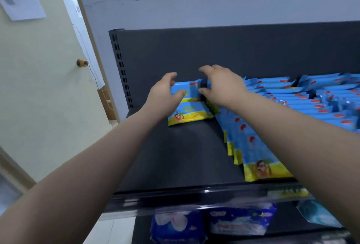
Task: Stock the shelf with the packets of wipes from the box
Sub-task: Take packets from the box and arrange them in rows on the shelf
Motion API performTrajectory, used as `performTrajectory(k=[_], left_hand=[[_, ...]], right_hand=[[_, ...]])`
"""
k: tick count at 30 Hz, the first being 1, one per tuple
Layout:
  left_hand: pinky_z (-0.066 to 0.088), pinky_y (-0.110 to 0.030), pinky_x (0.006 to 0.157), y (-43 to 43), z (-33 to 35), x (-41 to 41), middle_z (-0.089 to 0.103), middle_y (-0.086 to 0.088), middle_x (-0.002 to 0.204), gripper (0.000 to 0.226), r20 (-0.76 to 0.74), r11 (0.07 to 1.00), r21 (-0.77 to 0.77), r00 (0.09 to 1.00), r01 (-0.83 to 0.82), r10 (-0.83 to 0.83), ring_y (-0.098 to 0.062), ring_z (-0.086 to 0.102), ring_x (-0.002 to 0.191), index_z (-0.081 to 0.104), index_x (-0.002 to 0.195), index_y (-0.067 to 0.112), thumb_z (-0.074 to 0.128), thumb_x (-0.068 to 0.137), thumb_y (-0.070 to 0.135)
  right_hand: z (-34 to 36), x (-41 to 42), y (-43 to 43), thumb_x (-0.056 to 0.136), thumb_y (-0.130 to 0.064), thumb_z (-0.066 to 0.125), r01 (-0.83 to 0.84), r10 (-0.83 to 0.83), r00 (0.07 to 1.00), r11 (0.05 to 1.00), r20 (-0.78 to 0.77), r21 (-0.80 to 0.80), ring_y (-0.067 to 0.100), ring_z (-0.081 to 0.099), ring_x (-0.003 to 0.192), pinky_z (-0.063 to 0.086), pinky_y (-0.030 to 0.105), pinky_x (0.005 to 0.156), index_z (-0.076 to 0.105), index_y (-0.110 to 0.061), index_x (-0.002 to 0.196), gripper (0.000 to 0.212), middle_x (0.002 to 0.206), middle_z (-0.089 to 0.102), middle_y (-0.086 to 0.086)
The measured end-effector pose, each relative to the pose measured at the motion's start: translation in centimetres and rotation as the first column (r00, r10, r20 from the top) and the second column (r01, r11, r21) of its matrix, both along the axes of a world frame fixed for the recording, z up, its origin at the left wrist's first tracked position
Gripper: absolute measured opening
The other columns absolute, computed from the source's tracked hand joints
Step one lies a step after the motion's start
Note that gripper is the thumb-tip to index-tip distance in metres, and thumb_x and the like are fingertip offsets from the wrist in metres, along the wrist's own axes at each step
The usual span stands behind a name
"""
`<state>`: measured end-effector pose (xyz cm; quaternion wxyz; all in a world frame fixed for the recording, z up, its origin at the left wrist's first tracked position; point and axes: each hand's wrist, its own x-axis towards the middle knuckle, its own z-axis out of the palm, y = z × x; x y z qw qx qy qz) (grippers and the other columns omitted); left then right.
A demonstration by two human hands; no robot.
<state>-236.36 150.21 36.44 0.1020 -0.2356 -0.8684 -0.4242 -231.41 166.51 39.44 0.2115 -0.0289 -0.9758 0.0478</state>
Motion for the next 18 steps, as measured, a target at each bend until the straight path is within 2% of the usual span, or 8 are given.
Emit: performTrajectory(k=[3,6,11,18], left_hand=[[0.030,-0.019,0.098,3.8,1.8,4.6,0.050,-0.004,0.135,0.054,-0.156,0.997,-0.003,0.985,0.071,-0.070,-0.015,0.046,0.125,0.039,0.140,0.017,0.059,0.090,0.023],[0.029,-0.016,0.097,8.5,2.5,9.8,0.050,-0.004,0.136,0.055,-0.246,0.987,0.014,0.957,0.160,-0.151,-0.016,0.047,0.124,0.039,0.140,0.015,0.060,0.090,0.020],[0.035,-0.025,0.102,17.7,1.6,19.6,0.050,-0.003,0.135,0.053,-0.245,0.941,0.079,0.921,0.330,-0.303,-0.015,0.047,0.124,0.041,0.139,0.014,0.060,0.090,0.017],[0.037,-0.024,0.101,30.6,-2.6,32.1,0.049,-0.001,0.138,0.051,-0.174,0.838,0.086,0.836,0.539,-0.520,-0.014,0.046,0.126,0.042,0.138,0.017,0.059,0.091,0.021]], right_hand=[[0.9,5.1,3.3,0.091,-0.035,0.054,0.015,-0.019,0.997,0.999,-0.080,-0.045,0.028,0.046,0.123,0.041,0.039,0.092,0.033,-0.025,0.143,0.058,0.135,0.047,0.005],[1.0,11.5,8.0,0.091,-0.032,0.054,0.027,-0.038,0.988,0.997,-0.147,-0.074,0.029,0.046,0.122,0.042,0.042,0.097,0.035,-0.021,0.144,0.057,0.134,0.049,0.008],[-0.6,24.1,16.6,0.088,-0.030,0.060,0.112,-0.133,0.968,0.988,-0.214,-0.106,0.030,0.047,0.123,0.040,0.042,0.101,0.042,-0.016,0.139,0.056,0.134,0.051,0.010],[-4.4,41.8,26.9,0.087,-0.028,0.061,0.343,-0.365,0.917,0.928,-0.163,-0.147,0.028,0.046,0.126,0.039,0.039,0.099,0.041,-0.018,0.140,0.058,0.137,0.051,0.006]])
